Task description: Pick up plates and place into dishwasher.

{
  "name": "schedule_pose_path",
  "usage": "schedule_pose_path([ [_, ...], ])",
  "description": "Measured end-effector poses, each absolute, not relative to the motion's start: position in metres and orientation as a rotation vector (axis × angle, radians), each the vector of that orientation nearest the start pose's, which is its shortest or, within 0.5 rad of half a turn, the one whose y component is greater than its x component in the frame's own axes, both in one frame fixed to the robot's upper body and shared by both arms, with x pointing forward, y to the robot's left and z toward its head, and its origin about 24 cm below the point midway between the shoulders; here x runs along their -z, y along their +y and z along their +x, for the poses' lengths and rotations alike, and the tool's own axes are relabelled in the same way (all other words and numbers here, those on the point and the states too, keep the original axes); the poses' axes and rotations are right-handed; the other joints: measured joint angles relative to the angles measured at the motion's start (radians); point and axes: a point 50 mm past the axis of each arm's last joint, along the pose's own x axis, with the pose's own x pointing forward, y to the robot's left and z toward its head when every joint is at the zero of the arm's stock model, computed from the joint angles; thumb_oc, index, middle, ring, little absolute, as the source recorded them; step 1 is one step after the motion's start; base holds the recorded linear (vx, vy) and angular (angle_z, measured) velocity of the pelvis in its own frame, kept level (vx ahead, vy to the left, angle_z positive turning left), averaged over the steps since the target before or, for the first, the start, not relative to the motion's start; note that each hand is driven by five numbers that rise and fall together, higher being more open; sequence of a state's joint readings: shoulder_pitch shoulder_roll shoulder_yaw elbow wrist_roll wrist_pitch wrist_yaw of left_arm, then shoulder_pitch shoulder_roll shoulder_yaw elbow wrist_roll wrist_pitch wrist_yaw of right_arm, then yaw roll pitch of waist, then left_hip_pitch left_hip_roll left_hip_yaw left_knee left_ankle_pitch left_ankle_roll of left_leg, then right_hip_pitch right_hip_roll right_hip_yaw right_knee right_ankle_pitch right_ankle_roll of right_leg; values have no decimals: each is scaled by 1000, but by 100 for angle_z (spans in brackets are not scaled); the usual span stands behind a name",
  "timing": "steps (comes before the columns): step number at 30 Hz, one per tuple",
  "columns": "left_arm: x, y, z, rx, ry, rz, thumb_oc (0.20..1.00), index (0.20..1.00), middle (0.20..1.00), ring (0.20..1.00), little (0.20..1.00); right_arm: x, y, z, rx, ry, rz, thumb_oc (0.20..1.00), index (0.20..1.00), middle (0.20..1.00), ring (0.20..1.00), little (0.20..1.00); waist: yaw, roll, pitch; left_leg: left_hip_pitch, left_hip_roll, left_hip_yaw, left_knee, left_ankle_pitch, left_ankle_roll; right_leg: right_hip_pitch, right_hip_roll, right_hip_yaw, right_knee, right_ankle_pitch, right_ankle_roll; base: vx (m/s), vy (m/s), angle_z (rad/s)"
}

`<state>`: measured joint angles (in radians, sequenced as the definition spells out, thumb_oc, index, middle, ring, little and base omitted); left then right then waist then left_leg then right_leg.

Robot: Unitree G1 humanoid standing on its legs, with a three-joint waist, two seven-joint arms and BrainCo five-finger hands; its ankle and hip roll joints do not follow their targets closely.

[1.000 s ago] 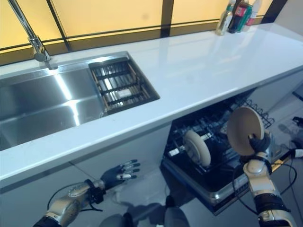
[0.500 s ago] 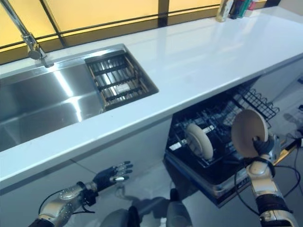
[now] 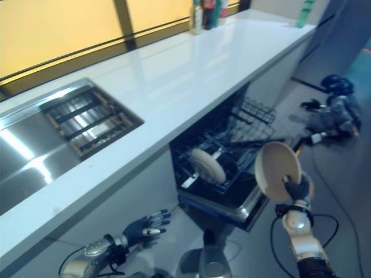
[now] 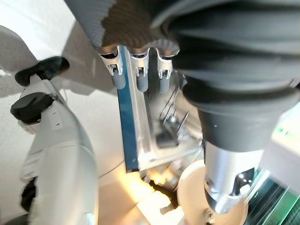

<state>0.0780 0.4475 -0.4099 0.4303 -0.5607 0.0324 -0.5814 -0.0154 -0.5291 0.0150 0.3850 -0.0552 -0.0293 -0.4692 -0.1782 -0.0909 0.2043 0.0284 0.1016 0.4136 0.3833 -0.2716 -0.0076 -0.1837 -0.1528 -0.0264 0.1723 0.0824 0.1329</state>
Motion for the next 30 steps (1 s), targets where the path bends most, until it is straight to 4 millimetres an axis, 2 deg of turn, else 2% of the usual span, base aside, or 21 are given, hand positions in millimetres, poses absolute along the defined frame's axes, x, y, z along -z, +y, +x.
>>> schedule_pose_path([
  [3,76,167,170,701,660,-255,1000,1000,1000,1000,1000,-18,-308,234,494,207,-717,200,200,200,200,200,0,5,-38,1,7,-43,-7,-6,-11,1,27,0,10,3,-7,157,-33,-8],
  [4,76,166,169,707,661,-262,1000,1000,1000,1000,1000,-21,-312,234,487,204,-744,200,200,200,200,200,1,8,-48,3,7,-52,-8,-8,-15,1,31,0,16,8,-23,175,7,10],
  [5,77,164,168,709,661,-271,1000,1000,1000,1000,1000,-25,-316,235,479,197,-781,200,200,200,200,200,4,14,-56,5,-8,-83,-8,-11,-20,3,41,9,25,1,-52,148,8,-2],
  [6,78,162,166,708,663,-281,1000,1000,1000,1000,1000,-30,-318,237,468,187,-808,200,200,200,200,200,22,24,-60,12,-21,-131,-6,-13,-22,2,53,20,34,-2,-62,101,27,-34],
  [7,79,161,163,705,664,-289,1000,1000,1000,1000,1000,-35,-320,241,453,175,-832,200,200,200,200,200,42,31,-63,10,-44,-217,-4,-19,-26,-2,71,44,36,-1,-66,-18,30,-69],
  [8,81,162,161,696,666,-290,1000,1000,1000,1000,1000,-38,-319,246,436,165,-846,200,200,200,200,200,74,36,-65,-11,-73,-320,24,-30,3,-2,85,77,29,18,-76,-83,17,-94],
  [9,81,165,161,690,666,-285,1000,1000,1000,1000,1000,-42,-317,252,421,151,-855,200,200,200,200,200,114,36,-66,-26,-85,-385,24,-37,-3,-17,94,92,28,27,-75,-203,-54,-70],
  [10,79,166,164,691,660,-273,1000,1000,1000,1000,1000,-44,-316,255,418,141,-856,200,200,200,200,200,115,37,-69,-44,-87,-404,33,-41,-20,-31,98,90,30,24,-65,-301,-121,-11],
  [13,65,177,189,721,620,-173,1000,1000,1000,1000,1000,-40,-317,273,445,170,-882,200,200,200,200,200,118,-18,-34,-171,-97,-425,115,-30,-16,-69,65,37,-4,58,-51,-231,-53,60],
  [14,59,182,197,718,605,-144,1000,1000,1000,1000,1000,-44,-313,281,452,152,-886,200,200,200,200,200,116,-31,-18,-202,-97,-423,130,-24,-6,-88,59,28,-22,53,-45,-30,40,46],
  [17,58,191,195,706,617,-118,1000,1000,1000,1000,1000,-57,-311,292,472,101,-883,200,200,200,200,200,155,-19,21,-229,-83,-414,126,-2,10,-100,46,17,25,2,7,3,-1,23],
  [18,58,195,194,701,624,-109,1000,1000,1000,1000,1000,-58,-313,291,480,105,-891,200,200,200,200,200,169,-7,31,-234,-78,-412,125,1,9,-96,47,13,83,-24,4,-8,-45,37],
  [19,57,199,194,695,628,-98,1000,1000,1000,1000,1000,-59,-315,292,491,107,-900,200,200,200,200,200,176,-10,39,-234,-80,-415,123,8,5,-86,53,11,91,-33,-23,14,-74,37],
  [21,55,207,194,693,639,-74,1000,1000,1000,1000,1000,-62,-316,300,514,121,-926,200,200,200,200,200,194,-7,77,-238,-85,-419,118,18,7,-79,53,9,65,-22,-40,22,-96,18],
  [25,50,209,194,710,626,-64,1000,1000,1000,1000,1000,-66,-314,308,525,129,-961,200,200,200,200,200,196,-7,114,-266,-86,-436,118,30,7,-80,54,-3,31,-17,-33,-4,-76,10],
  [30,37,208,204,737,570,-43,1000,1000,1000,1000,1000,-77,-312,319,531,104,-1023,200,200,200,200,200,228,-23,176,-278,-87,-439,129,33,0,-76,51,-15,22,15,-44,-17,-73,4],
])
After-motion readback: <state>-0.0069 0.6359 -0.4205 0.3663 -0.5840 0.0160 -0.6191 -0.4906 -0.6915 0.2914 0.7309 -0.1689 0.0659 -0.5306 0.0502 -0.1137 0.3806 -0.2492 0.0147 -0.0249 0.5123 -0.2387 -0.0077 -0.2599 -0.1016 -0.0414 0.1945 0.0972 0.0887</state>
